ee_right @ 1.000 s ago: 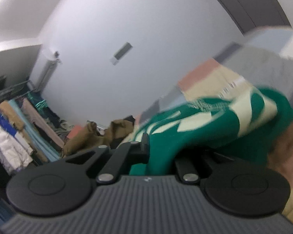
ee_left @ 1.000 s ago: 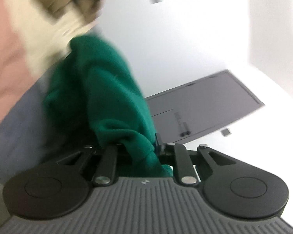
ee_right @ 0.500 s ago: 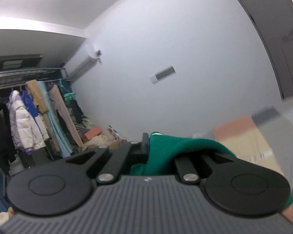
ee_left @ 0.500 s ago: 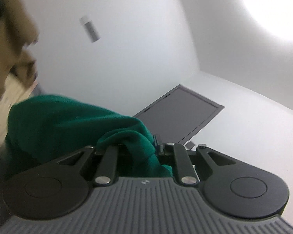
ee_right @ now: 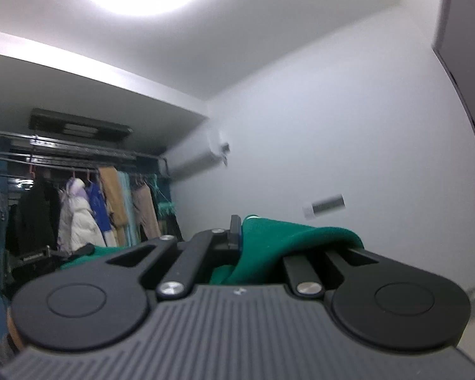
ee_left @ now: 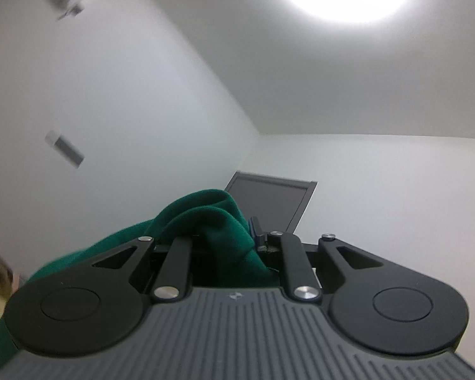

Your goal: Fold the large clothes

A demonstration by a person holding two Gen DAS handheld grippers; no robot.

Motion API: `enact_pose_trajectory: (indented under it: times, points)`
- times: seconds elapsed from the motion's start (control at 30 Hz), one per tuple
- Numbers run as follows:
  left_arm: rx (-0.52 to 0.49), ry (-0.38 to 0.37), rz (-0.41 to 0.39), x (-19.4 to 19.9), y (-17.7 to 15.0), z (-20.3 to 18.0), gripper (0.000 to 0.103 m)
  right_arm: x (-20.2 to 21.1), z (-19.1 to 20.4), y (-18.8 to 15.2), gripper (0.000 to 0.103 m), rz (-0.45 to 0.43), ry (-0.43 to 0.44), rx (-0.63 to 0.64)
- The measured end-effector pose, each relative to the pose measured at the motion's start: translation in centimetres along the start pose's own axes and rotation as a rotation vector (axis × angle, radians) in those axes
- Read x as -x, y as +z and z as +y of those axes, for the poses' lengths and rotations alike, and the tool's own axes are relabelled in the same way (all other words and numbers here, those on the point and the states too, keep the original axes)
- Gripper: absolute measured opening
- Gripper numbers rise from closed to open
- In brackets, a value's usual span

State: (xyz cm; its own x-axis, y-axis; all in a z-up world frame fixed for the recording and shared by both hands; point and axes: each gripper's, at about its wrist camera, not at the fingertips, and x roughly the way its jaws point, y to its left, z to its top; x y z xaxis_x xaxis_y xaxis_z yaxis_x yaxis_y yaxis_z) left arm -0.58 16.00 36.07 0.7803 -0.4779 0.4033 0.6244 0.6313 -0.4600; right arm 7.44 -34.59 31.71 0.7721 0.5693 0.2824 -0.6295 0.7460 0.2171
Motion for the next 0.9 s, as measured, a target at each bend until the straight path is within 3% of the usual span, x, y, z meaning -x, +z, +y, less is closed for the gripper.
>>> enact_pose_trajectory:
  times: [0.1, 0.2, 0.3, 0.37, 0.5, 0.7, 0.9]
  points:
    - [-0.039, 0.035, 0.008, -1.7, 2.7, -1.2, 0.018, -2.4, 0.4, 2.4, 0.006, -0.007, -0.005, 0.046]
    - [-0.045, 0.092, 0.034, -4.4, 3.4, 0.5, 0.018, -5.6, -0.1, 3.2, 0.006, 0.035, -0.038, 0.054]
    - [-0.029, 0.166, 0.081, -7.1, 1.5, 4.5, 0.018, -8.6, -1.5, 1.4, 0.006, 0.080, -0.081, 0.076]
    - [0.006, 0.214, 0.120, -9.1, -1.6, 8.6, 0.018, -10.4, -3.3, -1.0, 0.006, 0.125, -0.105, 0.050]
    - [0.047, 0.329, 0.220, -11.5, -9.0, 17.1, 0.018, -13.6, -7.7, -8.6, 0.006, 0.214, -0.161, 0.018]
    - [0.072, 0.493, 0.325, -15.5, -19.4, 31.3, 0.018, -20.5, -16.4, -23.3, 0.006, 0.392, -0.258, -0.024]
    - [0.112, 0.579, 0.425, -18.5, -27.0, 44.1, 0.019, -26.9, -23.9, -35.5, 0.006, 0.453, -0.316, -0.072]
